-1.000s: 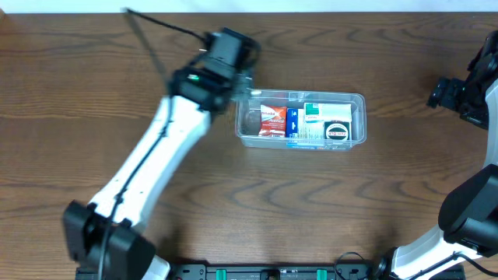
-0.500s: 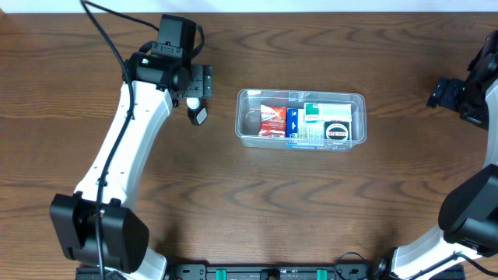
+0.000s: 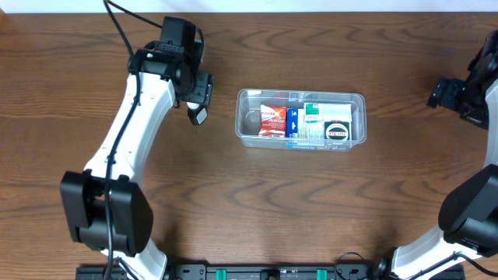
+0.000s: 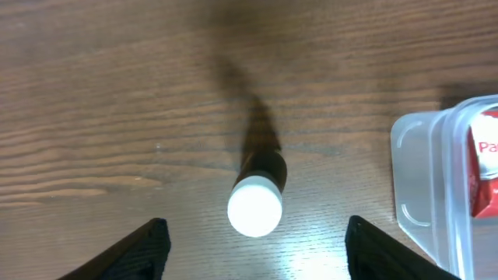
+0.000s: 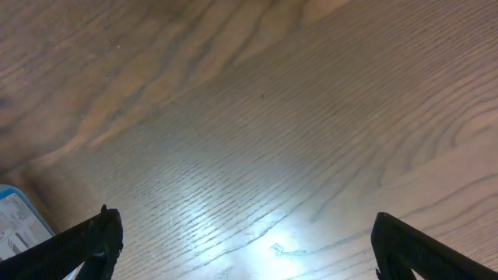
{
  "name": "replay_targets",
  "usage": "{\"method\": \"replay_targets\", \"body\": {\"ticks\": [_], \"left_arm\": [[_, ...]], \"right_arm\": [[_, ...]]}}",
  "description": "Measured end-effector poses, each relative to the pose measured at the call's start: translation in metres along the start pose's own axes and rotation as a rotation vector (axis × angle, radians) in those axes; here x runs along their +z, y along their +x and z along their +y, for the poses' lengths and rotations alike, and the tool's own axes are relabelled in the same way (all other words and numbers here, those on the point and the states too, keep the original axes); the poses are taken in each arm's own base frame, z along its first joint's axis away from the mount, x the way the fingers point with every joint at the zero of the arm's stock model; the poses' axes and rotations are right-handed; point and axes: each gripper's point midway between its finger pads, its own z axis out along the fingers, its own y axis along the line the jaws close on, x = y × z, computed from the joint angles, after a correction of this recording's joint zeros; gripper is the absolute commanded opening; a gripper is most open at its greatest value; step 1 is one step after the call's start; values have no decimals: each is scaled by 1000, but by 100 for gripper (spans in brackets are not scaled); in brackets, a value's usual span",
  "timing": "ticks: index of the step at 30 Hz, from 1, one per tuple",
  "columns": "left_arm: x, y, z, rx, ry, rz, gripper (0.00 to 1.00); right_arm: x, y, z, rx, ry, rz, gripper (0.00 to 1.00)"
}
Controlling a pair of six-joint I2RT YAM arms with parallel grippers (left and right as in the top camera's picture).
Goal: Pack container
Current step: 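Move the left gripper over the dark white-capped bottle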
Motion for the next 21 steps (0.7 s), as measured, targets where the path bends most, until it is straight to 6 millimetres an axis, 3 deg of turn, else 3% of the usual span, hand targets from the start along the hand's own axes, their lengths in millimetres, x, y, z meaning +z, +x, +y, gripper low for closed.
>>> {"method": "replay_targets", "body": {"ticks": [13,21], "left_arm": [[26,9,-3,8,13,68,71],[30,11,-2,8,12,78,66]], "right_arm": [[0,0,0,0,0,0,99],[0,0,0,0,0,0,99]]}}
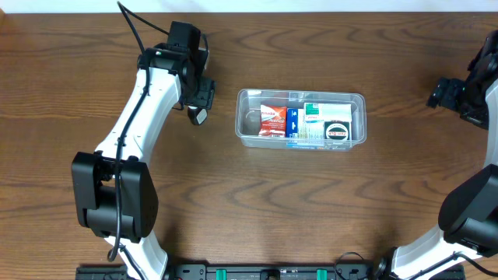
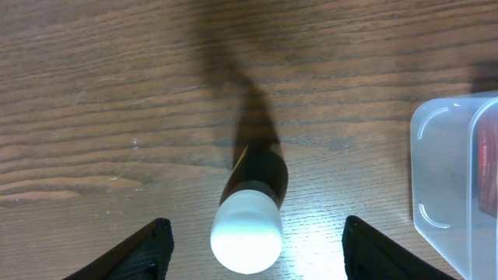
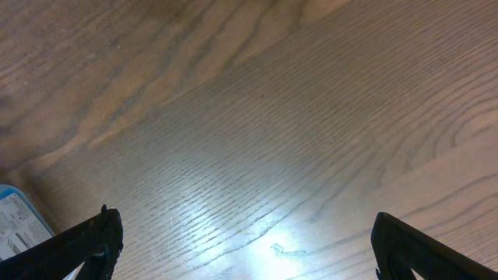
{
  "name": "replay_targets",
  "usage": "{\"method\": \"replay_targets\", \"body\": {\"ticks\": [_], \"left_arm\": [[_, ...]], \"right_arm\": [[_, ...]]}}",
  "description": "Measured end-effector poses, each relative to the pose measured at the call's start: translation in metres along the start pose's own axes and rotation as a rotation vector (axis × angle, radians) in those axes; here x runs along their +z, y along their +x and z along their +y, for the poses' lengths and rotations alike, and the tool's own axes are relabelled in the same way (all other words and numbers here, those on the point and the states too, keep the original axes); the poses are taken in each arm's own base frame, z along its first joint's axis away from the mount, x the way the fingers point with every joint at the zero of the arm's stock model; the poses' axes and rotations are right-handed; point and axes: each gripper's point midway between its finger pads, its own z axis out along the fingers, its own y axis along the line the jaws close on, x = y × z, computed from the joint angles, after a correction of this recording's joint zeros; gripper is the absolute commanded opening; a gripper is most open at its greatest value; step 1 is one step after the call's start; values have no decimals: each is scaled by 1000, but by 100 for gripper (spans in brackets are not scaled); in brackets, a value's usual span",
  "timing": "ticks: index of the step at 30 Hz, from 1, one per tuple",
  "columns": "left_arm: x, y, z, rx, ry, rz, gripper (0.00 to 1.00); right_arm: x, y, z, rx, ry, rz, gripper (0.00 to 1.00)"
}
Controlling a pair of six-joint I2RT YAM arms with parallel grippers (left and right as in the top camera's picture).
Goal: Pack container
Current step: 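Move the left gripper over the dark white-capped bottle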
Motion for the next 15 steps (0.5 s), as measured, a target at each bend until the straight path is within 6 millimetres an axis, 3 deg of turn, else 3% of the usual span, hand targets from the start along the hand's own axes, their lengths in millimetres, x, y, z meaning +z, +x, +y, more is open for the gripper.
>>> {"method": "replay_targets", "body": {"ticks": [15], "left_arm": [[21,7,0,9,1,54,58]], "right_arm": [[0,0,0,0,0,0,99]]}}
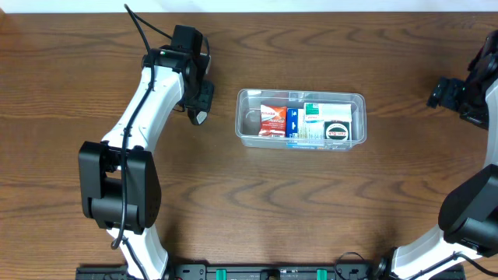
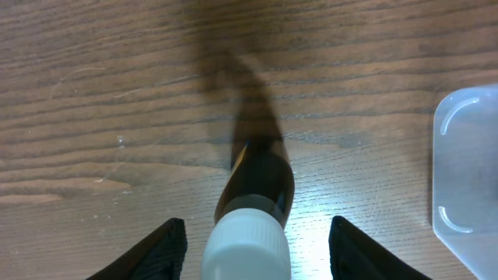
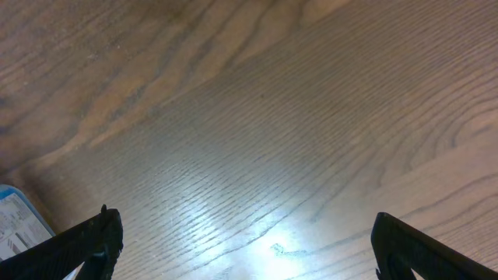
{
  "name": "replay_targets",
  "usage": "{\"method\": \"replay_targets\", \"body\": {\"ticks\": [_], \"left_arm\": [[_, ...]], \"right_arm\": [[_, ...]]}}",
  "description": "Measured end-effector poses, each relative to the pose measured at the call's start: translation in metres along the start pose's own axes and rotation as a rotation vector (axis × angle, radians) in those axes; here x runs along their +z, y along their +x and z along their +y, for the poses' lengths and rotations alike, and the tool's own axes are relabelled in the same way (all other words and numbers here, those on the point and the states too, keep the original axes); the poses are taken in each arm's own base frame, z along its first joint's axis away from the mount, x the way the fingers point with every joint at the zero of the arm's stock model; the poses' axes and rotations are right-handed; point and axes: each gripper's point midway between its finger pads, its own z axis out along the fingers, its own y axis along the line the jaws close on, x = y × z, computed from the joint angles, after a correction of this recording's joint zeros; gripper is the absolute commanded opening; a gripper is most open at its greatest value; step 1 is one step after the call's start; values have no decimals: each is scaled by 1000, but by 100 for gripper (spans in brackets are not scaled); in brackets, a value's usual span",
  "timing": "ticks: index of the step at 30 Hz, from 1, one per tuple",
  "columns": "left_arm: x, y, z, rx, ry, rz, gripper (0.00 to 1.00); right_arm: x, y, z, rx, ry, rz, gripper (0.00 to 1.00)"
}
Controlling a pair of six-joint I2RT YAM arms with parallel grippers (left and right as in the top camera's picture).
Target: Pack container
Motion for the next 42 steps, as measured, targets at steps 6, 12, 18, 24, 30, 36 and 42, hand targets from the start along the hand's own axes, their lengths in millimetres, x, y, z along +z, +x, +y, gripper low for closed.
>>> {"method": "replay_targets", "body": {"ticks": [6,12,18,24,30,36,42], "left_arm": [[0,0,0,0,0,0,58],[0,0,0,0,0,0,58],[0,0,0,0,0,0,58],[0,0,0,0,0,0,58],[0,0,2,-3,-1,0,58],[2,2,5,-11,-3,6,58],[2,2,5,-7,-3,7,47]], "right_arm": [[0,0,0,0,0,0,99],[0,0,0,0,0,0,99],[0,0,0,0,0,0,99],[0,0,0,0,0,0,99],[0,0,0,0,0,0,99],[0,0,0,0,0,0,99],[0,0,0,0,0,0,99]]}}
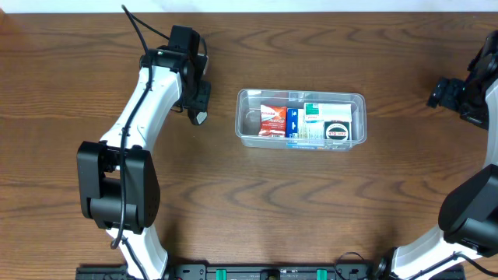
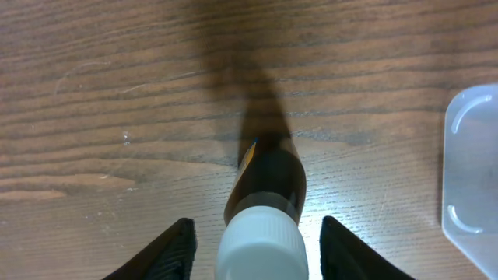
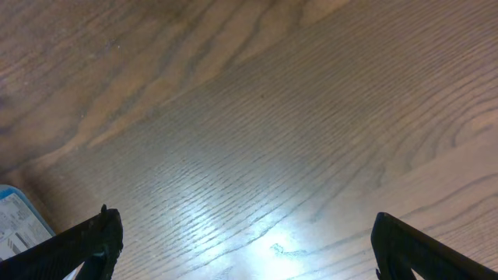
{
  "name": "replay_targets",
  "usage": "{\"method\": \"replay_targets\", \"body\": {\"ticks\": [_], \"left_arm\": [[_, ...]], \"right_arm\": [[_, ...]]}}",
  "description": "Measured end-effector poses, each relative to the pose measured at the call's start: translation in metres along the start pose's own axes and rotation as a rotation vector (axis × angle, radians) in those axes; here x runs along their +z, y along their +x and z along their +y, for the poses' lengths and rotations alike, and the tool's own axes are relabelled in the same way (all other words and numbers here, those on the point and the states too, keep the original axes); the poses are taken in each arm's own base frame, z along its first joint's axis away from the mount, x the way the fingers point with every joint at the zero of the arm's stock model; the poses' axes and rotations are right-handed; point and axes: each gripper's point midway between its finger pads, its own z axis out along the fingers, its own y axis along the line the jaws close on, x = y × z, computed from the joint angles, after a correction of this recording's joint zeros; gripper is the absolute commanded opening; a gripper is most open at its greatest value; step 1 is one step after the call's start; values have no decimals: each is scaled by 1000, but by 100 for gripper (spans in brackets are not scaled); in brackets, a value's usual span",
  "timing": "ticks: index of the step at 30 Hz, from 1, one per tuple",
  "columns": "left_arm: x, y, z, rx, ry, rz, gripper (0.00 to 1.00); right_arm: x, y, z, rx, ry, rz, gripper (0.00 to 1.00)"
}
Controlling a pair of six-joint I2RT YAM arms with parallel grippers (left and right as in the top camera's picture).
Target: Pack container
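Observation:
A dark bottle with a white cap (image 2: 261,208) stands on the table left of the clear plastic container (image 1: 300,119); its cap (image 1: 199,117) shows under the left wrist in the overhead view. My left gripper (image 2: 257,249) is open, its fingers on either side of the cap with small gaps. The container holds a red packet (image 1: 272,121), a blue item (image 1: 292,122) and white boxes (image 1: 333,123). My right gripper (image 3: 245,241) is open over bare wood at the far right.
The container's rounded corner (image 2: 473,171) shows at the right edge of the left wrist view. The right arm (image 1: 467,89) hangs at the table's right edge, well away from the container.
My left gripper has come slightly lower around the bottle, the cap now larger and between the fingers, which stand a little closer. The right arm has not moved.
My left gripper hung open above the bottle with the cap small and ahead of the fingers. At each later moment the cap was larger and nearer the fingers, and the fingers stood narrower. Now they flank the cap. The right arm and container stayed as they were.

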Motion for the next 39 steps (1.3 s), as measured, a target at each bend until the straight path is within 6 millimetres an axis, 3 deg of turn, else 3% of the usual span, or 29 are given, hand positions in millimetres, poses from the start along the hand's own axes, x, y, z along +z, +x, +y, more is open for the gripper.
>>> {"method": "replay_targets", "body": {"ticks": [22,25,39], "left_arm": [[0,0,0,3,0,1,49],[0,0,0,5,-1,1,58],[1,1,0,3,0,3,58]], "right_arm": [[0,0,0,0,0,0,99],[0,0,0,0,0,0,99],[0,0,0,0,0,0,99]]}}
